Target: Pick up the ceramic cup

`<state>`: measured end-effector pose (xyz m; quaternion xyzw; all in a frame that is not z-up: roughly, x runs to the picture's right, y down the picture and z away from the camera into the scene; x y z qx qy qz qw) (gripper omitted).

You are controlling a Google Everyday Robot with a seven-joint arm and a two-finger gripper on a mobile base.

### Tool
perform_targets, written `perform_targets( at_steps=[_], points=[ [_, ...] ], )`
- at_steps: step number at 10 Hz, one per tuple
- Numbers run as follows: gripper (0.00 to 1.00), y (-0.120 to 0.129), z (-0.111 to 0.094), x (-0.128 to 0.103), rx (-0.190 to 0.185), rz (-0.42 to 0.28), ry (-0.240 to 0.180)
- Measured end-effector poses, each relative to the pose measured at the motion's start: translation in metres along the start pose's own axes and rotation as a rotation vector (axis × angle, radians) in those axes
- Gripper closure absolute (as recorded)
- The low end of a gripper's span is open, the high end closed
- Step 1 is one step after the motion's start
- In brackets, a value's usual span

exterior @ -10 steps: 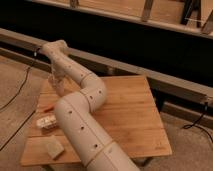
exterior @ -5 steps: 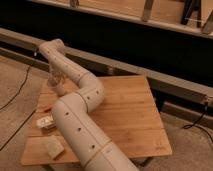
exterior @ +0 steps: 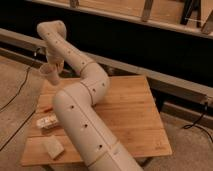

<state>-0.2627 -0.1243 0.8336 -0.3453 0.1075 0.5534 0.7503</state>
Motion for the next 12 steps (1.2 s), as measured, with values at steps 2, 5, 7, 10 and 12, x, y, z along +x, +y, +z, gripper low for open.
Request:
perform_targets(
  at_steps=[2,5,7,10,12],
  points=[
    [1.00,-0.015,-0.035,0.013,0.002,0.001,0.000],
    [1.00,-0.029,-0.066,0.069,0.041,-0.027,0.102],
    [1.00,-0.019,-0.070,0.110,0.067,-0.061,0.177],
    [1.00,0.000,-0.072,0.146,0.079,-0.126,0.161],
    [1.00,0.019,-0.070,0.156,0.053,-0.185,0.045]
  ],
)
